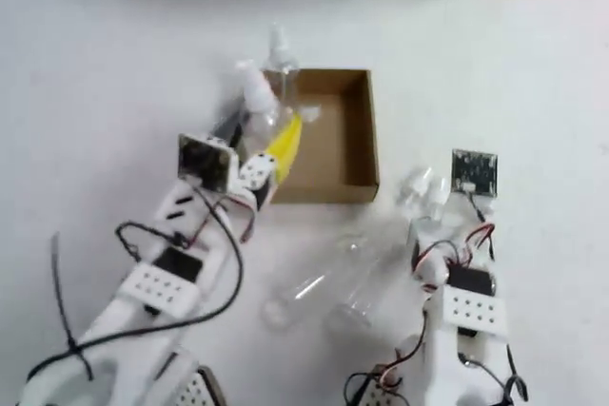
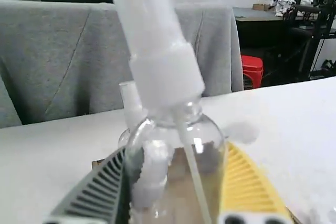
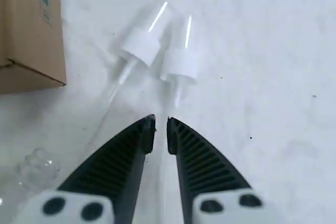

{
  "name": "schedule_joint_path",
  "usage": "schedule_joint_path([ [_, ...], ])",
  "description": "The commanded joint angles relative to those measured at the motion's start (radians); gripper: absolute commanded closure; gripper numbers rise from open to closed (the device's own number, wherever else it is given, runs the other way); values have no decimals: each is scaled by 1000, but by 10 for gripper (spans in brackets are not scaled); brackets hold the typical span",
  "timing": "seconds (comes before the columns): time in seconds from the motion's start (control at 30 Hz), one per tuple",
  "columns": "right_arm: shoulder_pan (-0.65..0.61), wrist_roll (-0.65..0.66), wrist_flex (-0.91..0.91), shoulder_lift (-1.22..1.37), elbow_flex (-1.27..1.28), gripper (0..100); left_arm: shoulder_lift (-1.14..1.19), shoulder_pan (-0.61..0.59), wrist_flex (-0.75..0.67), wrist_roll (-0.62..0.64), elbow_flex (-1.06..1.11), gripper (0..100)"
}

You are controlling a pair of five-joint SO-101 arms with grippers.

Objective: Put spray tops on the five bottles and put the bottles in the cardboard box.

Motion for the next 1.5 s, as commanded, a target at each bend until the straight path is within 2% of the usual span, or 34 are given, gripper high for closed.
schedule_joint_path([
  [0.0,8,14,5,-5,-5,983,142,-13,-161,11,-71,940],
  [0.23,8,14,5,-5,-5,983,329,-22,-333,9,-71,940],
  [0.37,8,14,5,-5,-5,983,401,-33,-394,-48,-71,940],
  [0.6,8,14,5,-5,-5,983,487,-33,-480,-60,-64,940],
  [0.9,8,14,5,-5,-5,983,501,-70,-491,-60,-48,941],
  [1.47,10,14,5,-5,-5,983,504,-68,-486,-60,9,941],
])
